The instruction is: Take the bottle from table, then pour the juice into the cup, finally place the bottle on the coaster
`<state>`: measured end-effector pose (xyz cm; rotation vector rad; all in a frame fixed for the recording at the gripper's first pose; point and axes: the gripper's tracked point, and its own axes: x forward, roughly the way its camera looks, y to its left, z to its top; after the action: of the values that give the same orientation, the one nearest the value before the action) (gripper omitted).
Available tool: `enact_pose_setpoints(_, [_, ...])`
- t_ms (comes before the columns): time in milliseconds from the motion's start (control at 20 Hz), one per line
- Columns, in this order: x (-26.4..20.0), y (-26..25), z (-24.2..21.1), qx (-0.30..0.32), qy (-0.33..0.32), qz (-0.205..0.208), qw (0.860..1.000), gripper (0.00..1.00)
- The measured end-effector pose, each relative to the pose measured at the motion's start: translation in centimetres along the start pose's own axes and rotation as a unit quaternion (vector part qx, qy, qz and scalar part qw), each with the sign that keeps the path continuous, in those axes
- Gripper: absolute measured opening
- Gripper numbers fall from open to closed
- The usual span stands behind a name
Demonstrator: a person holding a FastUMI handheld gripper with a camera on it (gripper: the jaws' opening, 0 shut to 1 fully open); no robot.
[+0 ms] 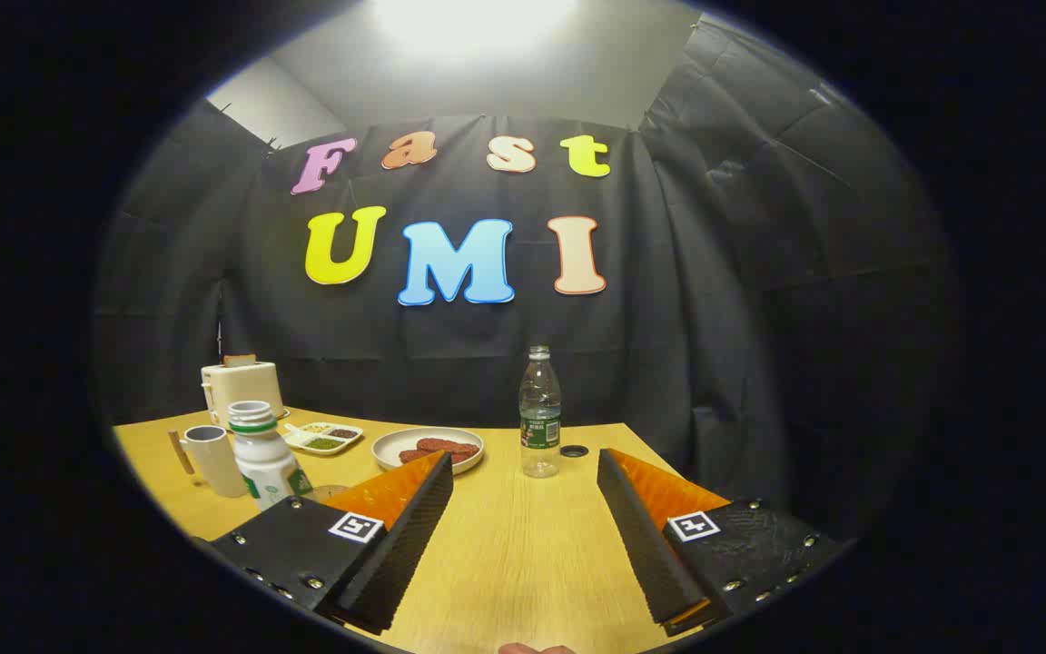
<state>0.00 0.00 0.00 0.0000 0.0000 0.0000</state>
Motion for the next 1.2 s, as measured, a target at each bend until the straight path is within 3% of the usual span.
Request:
enact_pose_setpoints(250, [-3.8, 2.6, 2.8, -0.011, -0.008, 0.009, 1.000, 0.98])
enact_pose_setpoints(700, [-5.5, 6.0, 6.2, -0.017, -0.020, 0.032, 0.999, 0.98])
enact_pose_setpoints(1200, [-5.6, 12.8, 0.1, 0.016, 0.017, 0.095, 0.995, 0.98])
